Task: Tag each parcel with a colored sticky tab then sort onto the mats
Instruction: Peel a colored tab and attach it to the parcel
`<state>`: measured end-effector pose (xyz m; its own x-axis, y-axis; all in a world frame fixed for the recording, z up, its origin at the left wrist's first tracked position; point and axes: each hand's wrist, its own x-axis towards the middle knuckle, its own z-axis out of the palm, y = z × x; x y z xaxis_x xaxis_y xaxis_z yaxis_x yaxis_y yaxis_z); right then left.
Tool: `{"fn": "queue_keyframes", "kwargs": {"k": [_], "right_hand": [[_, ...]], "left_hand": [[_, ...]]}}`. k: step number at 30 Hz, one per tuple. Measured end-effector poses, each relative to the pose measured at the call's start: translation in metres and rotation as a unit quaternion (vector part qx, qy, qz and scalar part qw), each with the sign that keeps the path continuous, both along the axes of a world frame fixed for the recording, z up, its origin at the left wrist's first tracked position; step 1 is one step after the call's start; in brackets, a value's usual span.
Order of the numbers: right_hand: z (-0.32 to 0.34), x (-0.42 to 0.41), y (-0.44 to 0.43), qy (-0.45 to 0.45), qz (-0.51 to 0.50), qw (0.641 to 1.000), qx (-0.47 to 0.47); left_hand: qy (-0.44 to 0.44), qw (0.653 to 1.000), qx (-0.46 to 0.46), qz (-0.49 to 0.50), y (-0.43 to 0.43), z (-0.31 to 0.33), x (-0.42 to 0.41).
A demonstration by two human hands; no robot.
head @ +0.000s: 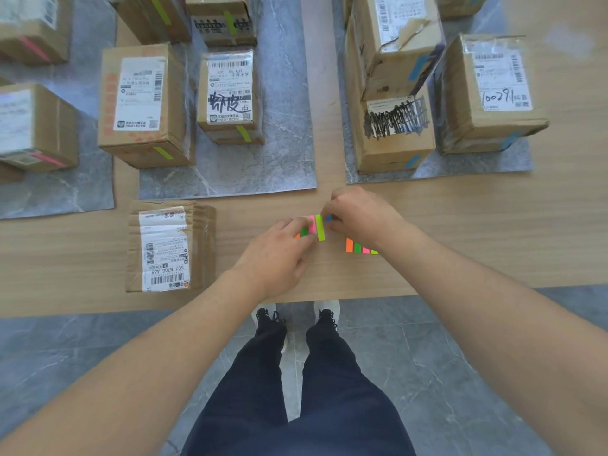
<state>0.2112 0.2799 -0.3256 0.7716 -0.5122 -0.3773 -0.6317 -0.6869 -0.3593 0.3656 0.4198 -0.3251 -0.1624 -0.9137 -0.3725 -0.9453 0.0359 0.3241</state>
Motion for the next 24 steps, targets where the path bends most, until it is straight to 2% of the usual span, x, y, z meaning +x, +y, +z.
{"fn": "queue_keyframes", "kwargs": {"k": [9, 17, 24], "right_hand": [[-0.003, -0.01, 0.01, -0.047, 0.028, 0.998, 0.014], [-0.017, -0.012, 0.002, -0.123, -0.12, 0.979, 0.105], [-0.021, -0.014, -0.002, -0.123, -0.152, 0.969, 0.148]], "left_hand": [[-0.005, 1.0, 0.008, -0.001, -0.001, 0.001, 0.001], [-0.008, 1.0, 0.007, -0.007, -0.002, 0.003, 0.001], [-0.012, 1.0, -0.005, -0.011, -0.004, 0.002, 0.003]]}}
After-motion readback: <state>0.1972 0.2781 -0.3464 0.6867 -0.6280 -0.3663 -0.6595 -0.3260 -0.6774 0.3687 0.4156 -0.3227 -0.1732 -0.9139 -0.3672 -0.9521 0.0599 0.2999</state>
